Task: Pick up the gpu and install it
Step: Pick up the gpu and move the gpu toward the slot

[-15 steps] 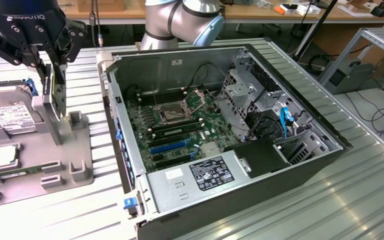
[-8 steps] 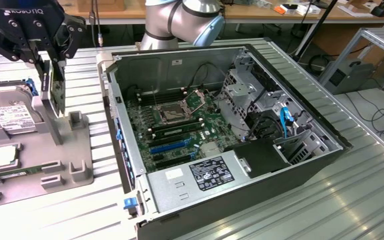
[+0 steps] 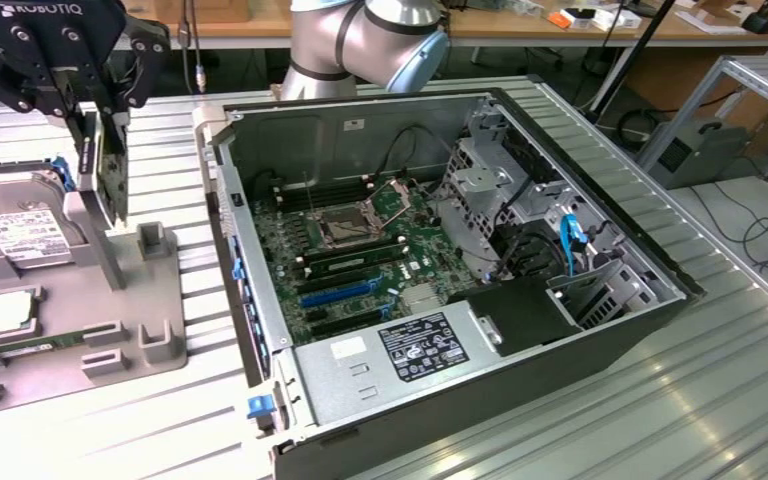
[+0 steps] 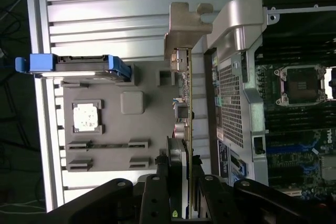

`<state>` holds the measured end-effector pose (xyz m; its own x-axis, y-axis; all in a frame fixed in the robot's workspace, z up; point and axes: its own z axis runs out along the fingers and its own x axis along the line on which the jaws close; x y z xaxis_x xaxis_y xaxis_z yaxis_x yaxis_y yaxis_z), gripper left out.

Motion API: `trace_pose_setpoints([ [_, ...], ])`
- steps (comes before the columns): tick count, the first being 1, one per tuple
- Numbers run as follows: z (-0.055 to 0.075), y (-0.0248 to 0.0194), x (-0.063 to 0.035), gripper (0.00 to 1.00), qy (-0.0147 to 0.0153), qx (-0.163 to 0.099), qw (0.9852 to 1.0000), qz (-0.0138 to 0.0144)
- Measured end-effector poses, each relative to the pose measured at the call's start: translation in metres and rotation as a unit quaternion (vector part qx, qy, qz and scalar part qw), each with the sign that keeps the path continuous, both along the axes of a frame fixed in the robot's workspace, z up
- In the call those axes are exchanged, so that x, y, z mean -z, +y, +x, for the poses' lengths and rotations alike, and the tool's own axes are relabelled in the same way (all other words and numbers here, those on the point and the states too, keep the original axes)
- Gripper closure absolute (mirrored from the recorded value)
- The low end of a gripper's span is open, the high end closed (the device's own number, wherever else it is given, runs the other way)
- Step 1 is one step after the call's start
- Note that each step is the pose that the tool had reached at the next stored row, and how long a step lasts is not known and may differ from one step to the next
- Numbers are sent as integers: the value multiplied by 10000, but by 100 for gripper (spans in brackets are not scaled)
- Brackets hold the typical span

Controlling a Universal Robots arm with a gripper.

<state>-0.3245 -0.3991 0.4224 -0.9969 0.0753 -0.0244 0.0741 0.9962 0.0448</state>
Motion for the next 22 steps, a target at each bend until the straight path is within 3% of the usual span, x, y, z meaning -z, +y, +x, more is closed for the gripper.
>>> trace_pose_setpoints([
  [22,0,0,-260,73,0,0,10000,0],
])
